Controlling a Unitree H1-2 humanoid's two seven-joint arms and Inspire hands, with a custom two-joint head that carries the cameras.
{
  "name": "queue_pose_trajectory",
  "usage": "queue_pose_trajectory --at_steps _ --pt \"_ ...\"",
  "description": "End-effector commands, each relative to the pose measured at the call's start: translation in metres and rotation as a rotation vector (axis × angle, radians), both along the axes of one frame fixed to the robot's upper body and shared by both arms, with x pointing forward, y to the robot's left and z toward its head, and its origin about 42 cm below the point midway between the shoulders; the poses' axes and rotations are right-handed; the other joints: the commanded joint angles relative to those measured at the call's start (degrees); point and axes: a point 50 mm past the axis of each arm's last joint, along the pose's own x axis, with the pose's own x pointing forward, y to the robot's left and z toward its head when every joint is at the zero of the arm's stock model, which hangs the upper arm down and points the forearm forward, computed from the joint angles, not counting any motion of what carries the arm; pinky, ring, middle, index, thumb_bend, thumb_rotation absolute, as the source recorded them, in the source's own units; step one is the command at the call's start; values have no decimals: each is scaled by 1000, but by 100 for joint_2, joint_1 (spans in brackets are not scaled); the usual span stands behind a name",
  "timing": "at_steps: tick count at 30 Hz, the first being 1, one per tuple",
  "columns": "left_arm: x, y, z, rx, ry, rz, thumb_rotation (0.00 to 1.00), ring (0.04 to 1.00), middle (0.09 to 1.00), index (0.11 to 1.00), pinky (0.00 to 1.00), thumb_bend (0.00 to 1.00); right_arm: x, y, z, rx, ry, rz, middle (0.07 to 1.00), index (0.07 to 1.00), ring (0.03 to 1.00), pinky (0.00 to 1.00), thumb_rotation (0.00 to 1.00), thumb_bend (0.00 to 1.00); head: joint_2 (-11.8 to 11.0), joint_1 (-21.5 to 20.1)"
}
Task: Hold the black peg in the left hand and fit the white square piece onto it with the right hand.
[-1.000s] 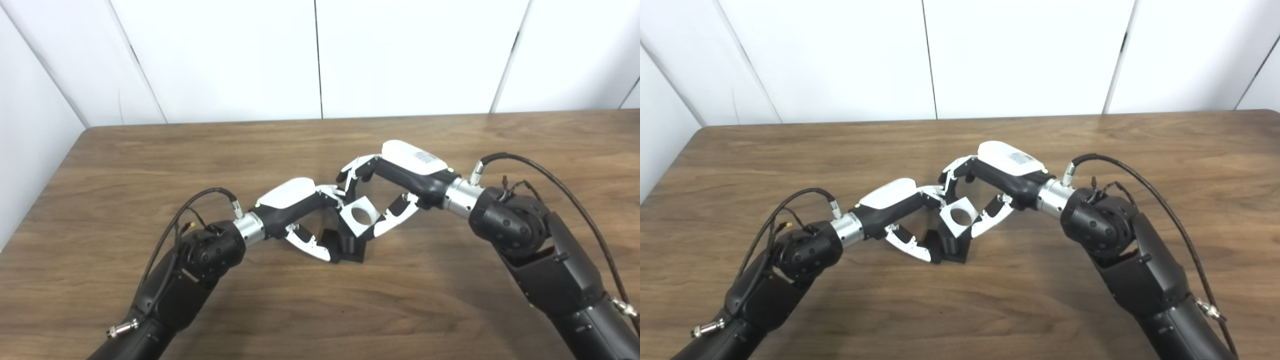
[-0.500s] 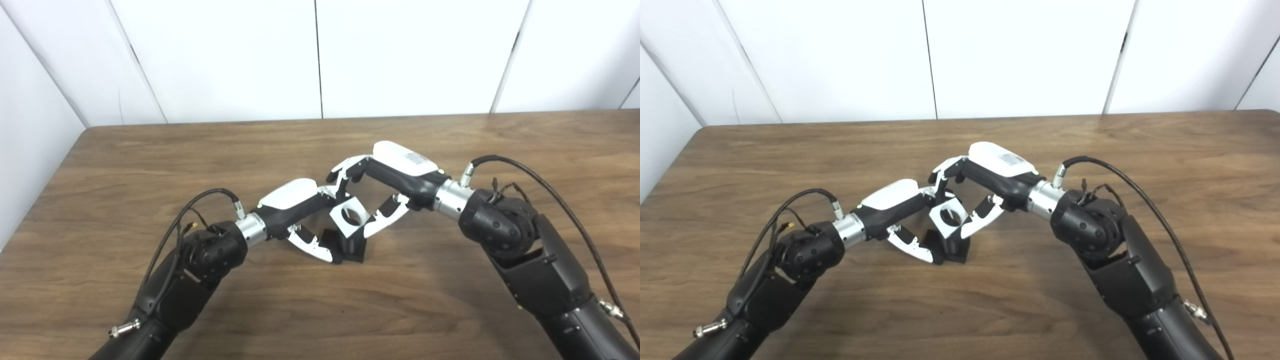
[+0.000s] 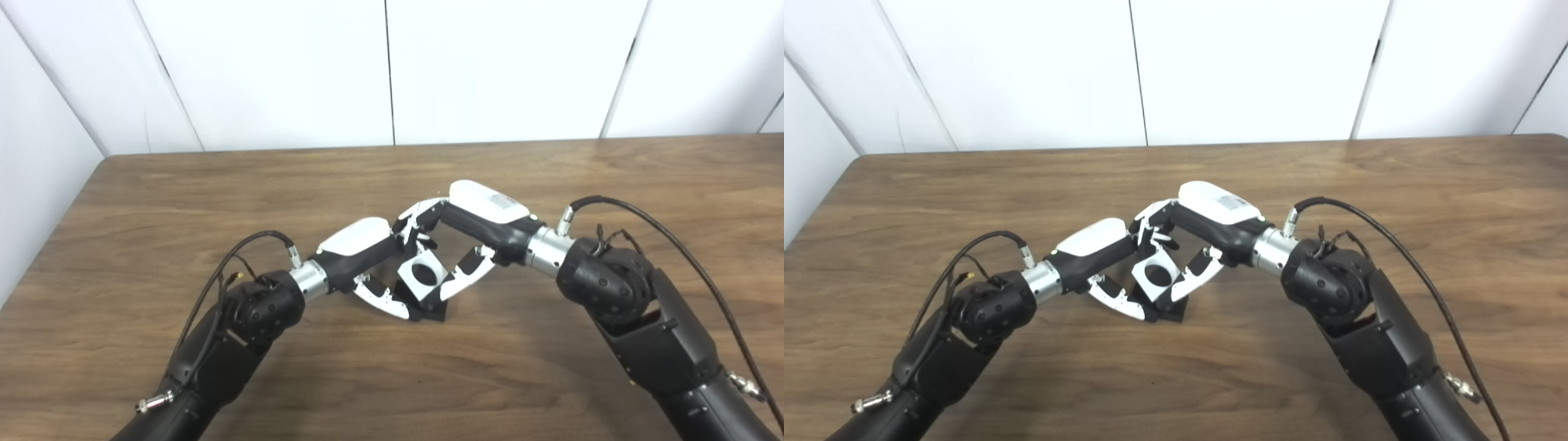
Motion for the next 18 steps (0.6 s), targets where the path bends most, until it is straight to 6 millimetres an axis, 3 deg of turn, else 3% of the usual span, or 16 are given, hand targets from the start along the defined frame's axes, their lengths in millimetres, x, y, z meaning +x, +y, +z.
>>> queue_pose_trajectory --at_steps 1,18 --pt "-5 2 -13 52 59 -14 292 932 856 547 814 788 1 0 14 14 -61 17 754 482 793 672 133 515 3 -1" --pt "-6 7 -14 57 79 2 273 931 869 549 837 803 6 -6 20 -1 -71 9 752 482 785 678 134 516 22 -91"
